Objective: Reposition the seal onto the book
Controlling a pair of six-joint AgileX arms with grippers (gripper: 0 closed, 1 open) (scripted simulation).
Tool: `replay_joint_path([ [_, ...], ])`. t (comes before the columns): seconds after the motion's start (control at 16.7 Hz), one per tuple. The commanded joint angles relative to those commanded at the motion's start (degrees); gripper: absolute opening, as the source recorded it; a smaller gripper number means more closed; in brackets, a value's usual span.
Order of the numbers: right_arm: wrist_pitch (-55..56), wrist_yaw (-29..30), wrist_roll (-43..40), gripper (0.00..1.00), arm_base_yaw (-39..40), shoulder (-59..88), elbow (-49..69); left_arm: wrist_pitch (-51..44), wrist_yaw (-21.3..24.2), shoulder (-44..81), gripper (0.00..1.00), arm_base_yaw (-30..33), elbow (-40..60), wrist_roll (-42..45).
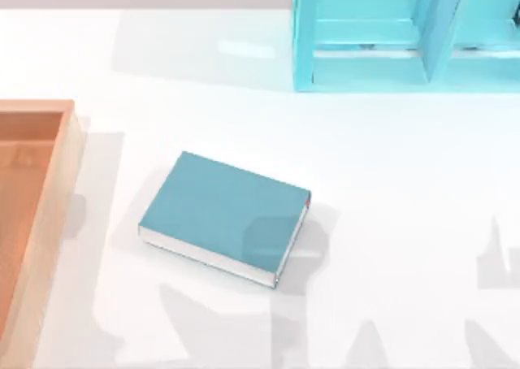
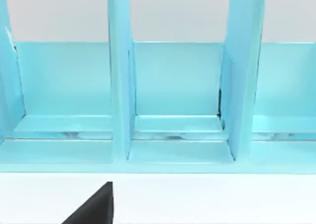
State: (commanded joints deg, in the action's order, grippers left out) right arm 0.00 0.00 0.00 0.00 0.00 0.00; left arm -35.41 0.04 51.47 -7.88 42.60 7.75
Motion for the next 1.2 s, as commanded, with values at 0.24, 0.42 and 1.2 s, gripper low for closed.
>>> replay_joint_path([
  [0.24, 0.0, 0.0, 0.0, 1.00, 0.0, 0.0, 0.0, -15.0, 0.1, 24.1, 1.00, -3.0, 17.7, 3.5],
  [0.42, 0.0, 0.0, 0.0, 1.00, 0.0, 0.0, 0.0, -24.3, 0.1, 38.6, 1.00, -4.9, 29.2, 5.9],
  [1.2, 0.0, 0.0, 0.0, 1.00, 0.0, 0.0, 0.0, -35.2, 0.1, 55.2, 1.00, -7.1, 44.9, 8.8],
])
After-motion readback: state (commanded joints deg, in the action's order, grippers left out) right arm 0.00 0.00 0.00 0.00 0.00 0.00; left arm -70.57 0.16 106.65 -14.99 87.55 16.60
